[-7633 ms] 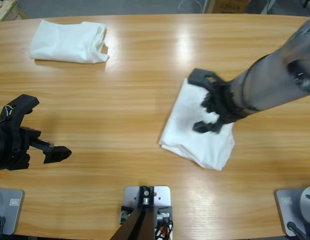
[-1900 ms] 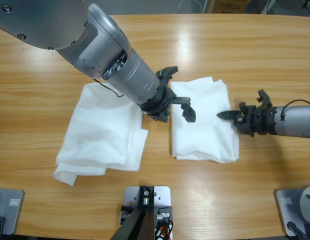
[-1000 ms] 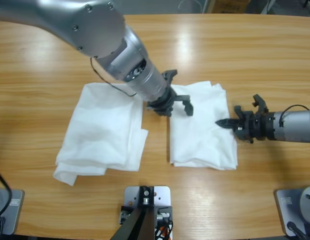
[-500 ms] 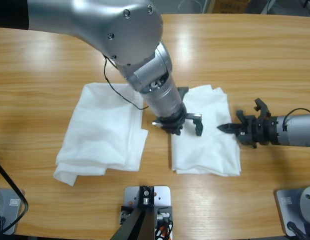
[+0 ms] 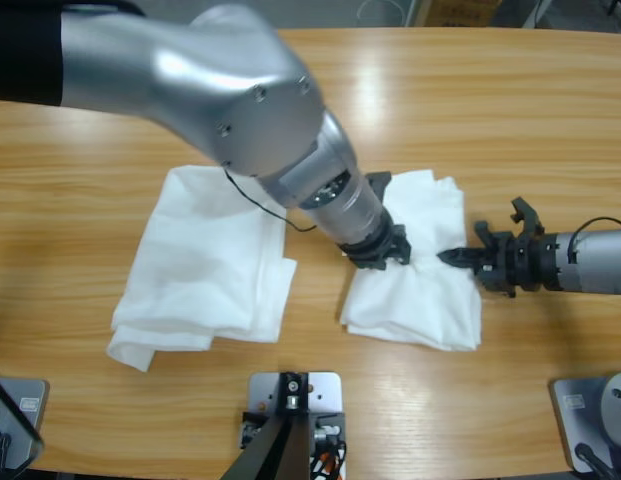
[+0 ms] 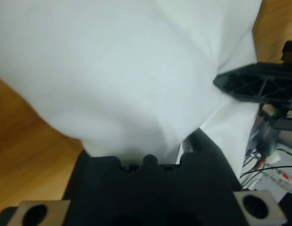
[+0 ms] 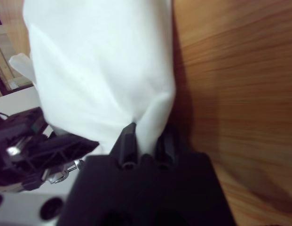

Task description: Fold clothes

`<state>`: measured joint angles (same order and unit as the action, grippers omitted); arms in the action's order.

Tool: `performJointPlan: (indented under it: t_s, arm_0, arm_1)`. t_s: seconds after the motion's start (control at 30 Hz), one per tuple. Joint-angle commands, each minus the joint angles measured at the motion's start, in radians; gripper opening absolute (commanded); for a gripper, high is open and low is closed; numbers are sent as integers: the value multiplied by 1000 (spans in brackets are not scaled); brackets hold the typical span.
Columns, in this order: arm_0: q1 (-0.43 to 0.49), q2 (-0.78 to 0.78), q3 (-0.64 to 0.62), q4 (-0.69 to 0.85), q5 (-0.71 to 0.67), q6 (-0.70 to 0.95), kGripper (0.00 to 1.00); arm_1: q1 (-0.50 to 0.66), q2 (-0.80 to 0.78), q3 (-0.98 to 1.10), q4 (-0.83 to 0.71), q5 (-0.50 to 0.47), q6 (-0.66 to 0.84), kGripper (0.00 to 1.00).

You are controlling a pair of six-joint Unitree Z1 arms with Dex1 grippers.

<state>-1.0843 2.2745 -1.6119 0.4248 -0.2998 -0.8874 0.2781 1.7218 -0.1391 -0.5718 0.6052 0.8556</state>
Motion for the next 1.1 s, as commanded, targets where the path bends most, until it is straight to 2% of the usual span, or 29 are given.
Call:
performJointPlan:
  t_s: [0.03, 0.23, 0.4, 0.47, 0.6, 0.67, 0.9, 1.0, 1.1]
  arm_0:
    - [42, 7, 222, -306, -35, -53, 0]
    - [44, 7, 254, -428, -160, -9, 0]
    - [31, -4, 187, -416, -198, 22, 0]
    - [28, -9, 201, -401, -193, 21, 0]
    - [17, -49, 239, -385, -146, 35, 0]
    - [26, -85, 233, -330, -117, 61, 0]
    - [107, -314, 252, -96, -9, 183, 0]
    - [154, -430, 314, -9, 28, 219, 0]
    - [161, -500, 415, 0, 35, 219, 0]
  arm_1:
    - [-8, 33, 38, 24, -15, -9, 0]
    - [-8, 31, 32, 22, 3, -73, 0]
    - [-16, -52, -4, 30, 65, -155, 0]
    - [-16, -121, -54, 123, 69, -165, 0]
    - [-9, -311, -234, 424, 72, -172, 0]
    - [17, -336, -304, 501, 74, -171, 0]
    - [142, -208, -371, 484, 42, -144, 0]
    - [202, -176, -415, 484, 23, -118, 0]
    - [295, -122, -493, 484, -23, -76, 0]
